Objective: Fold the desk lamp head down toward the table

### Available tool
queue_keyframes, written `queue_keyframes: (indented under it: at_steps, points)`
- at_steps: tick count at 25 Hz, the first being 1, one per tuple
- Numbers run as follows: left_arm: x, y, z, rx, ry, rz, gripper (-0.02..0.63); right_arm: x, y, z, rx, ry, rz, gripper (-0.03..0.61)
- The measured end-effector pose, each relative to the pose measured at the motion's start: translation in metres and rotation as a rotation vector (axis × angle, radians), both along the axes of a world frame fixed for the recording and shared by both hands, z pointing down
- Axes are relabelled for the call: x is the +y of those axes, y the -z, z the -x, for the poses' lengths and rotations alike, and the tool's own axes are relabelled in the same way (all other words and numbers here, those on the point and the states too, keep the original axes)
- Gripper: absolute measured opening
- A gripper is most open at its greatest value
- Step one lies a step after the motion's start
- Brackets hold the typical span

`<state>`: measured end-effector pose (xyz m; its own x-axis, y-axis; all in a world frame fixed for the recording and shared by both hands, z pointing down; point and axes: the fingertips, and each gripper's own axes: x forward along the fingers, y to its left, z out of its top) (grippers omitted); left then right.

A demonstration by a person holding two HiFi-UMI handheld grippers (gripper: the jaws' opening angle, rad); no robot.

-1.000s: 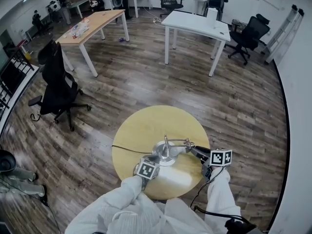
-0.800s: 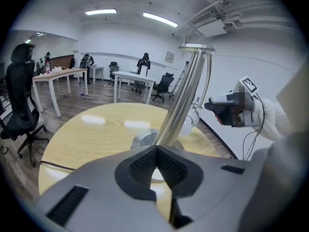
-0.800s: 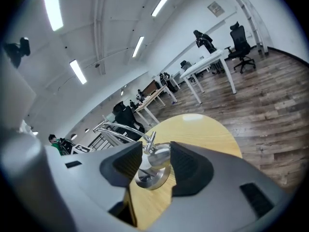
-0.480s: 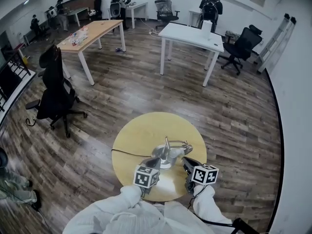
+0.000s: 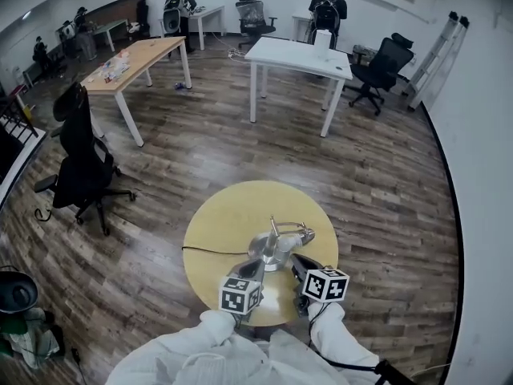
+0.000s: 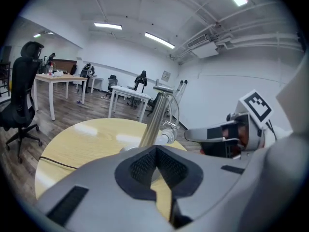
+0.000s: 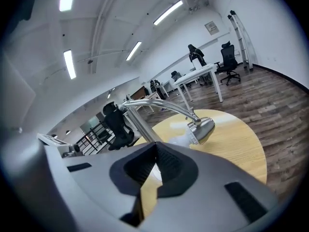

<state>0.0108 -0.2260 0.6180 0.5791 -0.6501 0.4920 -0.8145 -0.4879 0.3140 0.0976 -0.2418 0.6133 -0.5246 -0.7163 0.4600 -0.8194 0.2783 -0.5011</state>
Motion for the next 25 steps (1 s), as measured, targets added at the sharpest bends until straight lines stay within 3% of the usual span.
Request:
queue_keyframes:
  at_steps: [7, 19, 25]
  points:
    - [0.011, 0.033, 0.004, 0.034, 0.039, -0.066, -0.002, 0.023, 0.013, -0.006, 0.03, -0.084, -0.031, 0.014]
    - [0.151, 0.016, -0.004, -0.009, 0.094, -0.015, -0.002, 0.141, 0.002, -0.01, 0.056, -0.045, -0.049, 0.014]
    - [0.167, 0.024, 0.006, -0.033, 0.123, -0.034, -0.002, 0.158, 0.02, -0.001, 0.056, -0.042, -0.108, 0.014]
